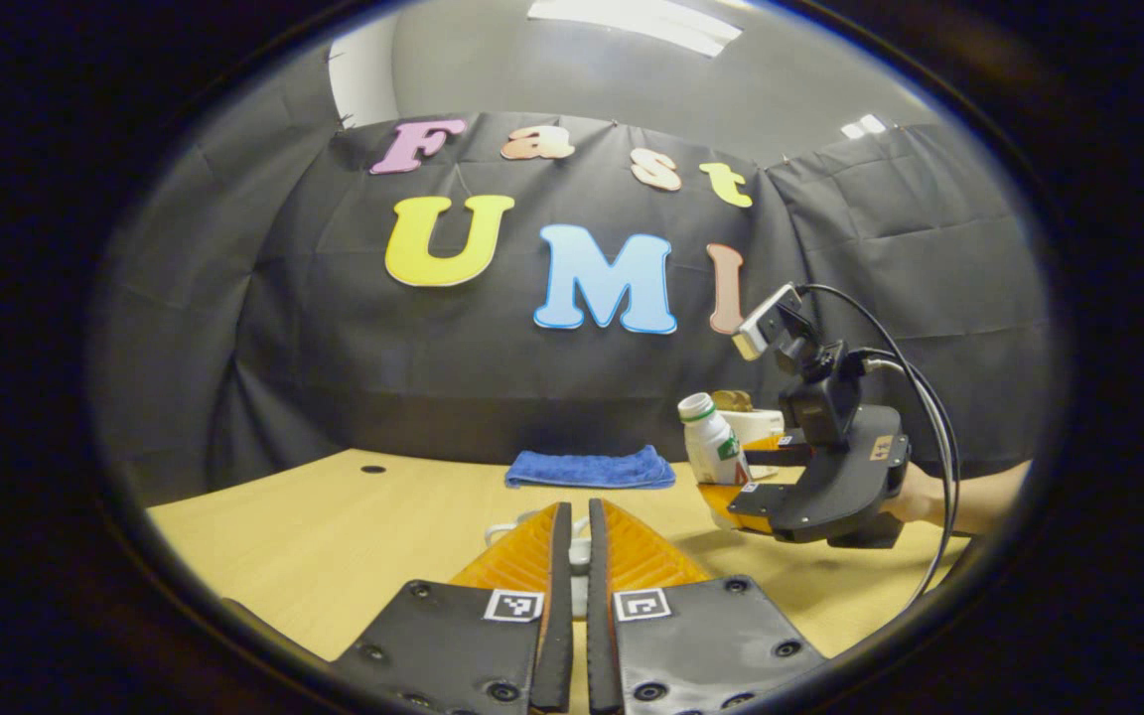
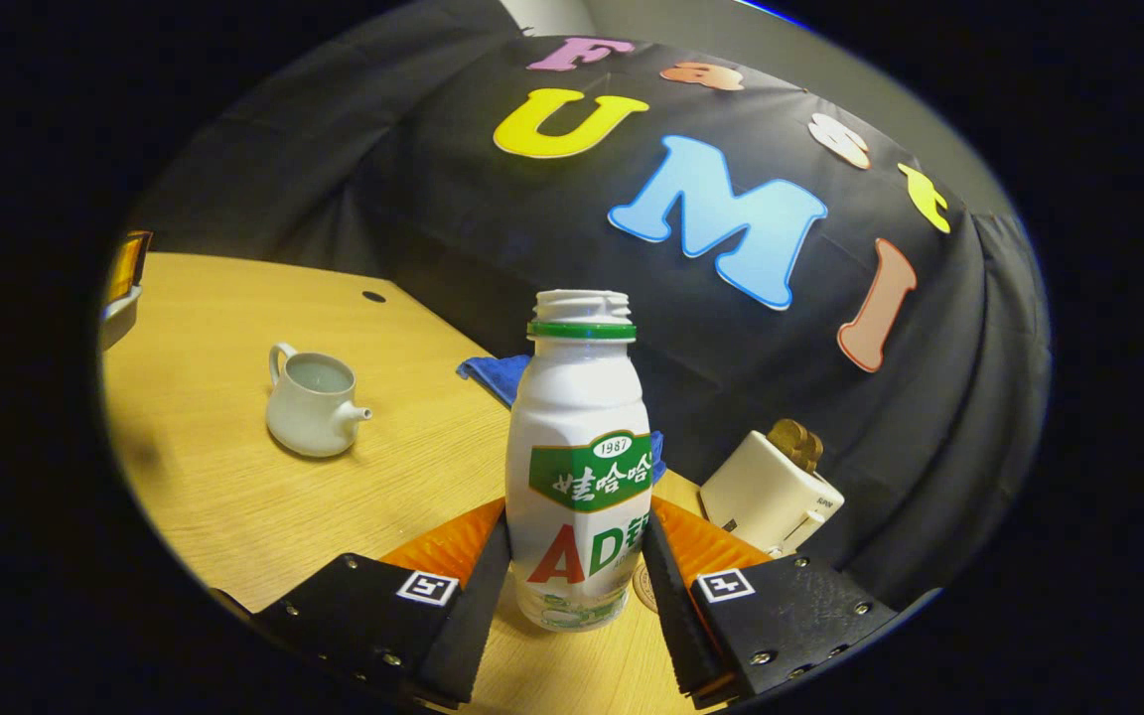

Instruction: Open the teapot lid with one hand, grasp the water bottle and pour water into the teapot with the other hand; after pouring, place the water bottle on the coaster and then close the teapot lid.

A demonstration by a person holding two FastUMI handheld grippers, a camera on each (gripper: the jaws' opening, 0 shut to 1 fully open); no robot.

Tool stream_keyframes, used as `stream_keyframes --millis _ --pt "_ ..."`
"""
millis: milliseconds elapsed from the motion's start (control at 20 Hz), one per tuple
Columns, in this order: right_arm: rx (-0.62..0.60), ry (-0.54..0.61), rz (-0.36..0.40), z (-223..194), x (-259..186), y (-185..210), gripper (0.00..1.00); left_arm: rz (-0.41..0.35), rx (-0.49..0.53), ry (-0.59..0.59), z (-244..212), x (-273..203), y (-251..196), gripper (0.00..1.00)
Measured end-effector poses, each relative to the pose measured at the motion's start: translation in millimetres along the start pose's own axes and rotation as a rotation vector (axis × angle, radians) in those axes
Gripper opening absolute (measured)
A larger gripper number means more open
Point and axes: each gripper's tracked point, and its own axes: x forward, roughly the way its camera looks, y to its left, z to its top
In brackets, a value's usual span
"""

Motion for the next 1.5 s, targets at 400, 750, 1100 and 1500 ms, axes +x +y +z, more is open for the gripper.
stream_keyframes --millis 400,750,1100,1500 --pt "-0.266 0.058 -0.067 14 18 26 0.72 0.052 -0.007 -0.024 10 -19 29 0.17" --pt "-0.474 0.059 -0.062 18 27 47 0.73 0.044 -0.020 -0.046 13 -36 27 0.12" --pt "-0.676 0.052 -0.082 25 34 58 0.70 0.061 0.007 -0.029 9 -45 31 0.16" --pt "-0.870 0.021 -0.114 32 32 64 0.72 0.060 0.007 -0.033 7 -47 27 0.16"
